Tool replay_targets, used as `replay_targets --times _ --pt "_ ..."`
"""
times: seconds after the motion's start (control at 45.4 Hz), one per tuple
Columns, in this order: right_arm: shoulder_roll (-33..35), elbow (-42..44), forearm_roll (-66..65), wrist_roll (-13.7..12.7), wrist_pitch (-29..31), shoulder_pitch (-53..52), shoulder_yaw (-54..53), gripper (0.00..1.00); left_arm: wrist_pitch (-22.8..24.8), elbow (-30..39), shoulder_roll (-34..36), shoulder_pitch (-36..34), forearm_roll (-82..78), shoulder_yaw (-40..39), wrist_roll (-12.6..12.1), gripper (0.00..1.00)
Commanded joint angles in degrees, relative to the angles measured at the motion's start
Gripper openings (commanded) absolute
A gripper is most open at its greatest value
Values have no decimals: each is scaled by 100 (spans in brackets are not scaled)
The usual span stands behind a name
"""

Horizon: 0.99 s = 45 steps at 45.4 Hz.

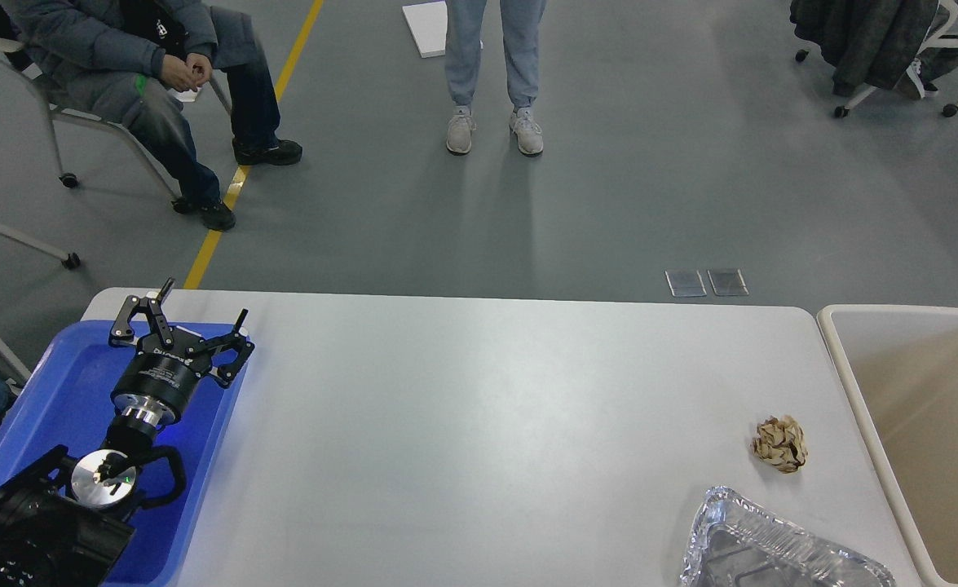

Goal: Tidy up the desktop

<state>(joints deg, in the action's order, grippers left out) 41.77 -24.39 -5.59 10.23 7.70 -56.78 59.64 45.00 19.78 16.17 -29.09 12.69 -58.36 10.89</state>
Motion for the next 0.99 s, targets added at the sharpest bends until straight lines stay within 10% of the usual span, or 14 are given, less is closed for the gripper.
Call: replay_targets --times 0.0,0.331,0.727,0.97 --pt "-477 207 50 -153 -419 607 -497 0 0 0 0 0 -3 0 0 100" --pt "-671 391 50 -215 -428 792 -524 2 0 0 0 0 -3 9 0 100" --pt "-618 383 -38 -206 -638 783 -752 67 0 0 0 0 -3 9 0 100" --pt "-609 365 -38 -197 -744 678 -796 82 0 0 0 0 6 0 0 100"
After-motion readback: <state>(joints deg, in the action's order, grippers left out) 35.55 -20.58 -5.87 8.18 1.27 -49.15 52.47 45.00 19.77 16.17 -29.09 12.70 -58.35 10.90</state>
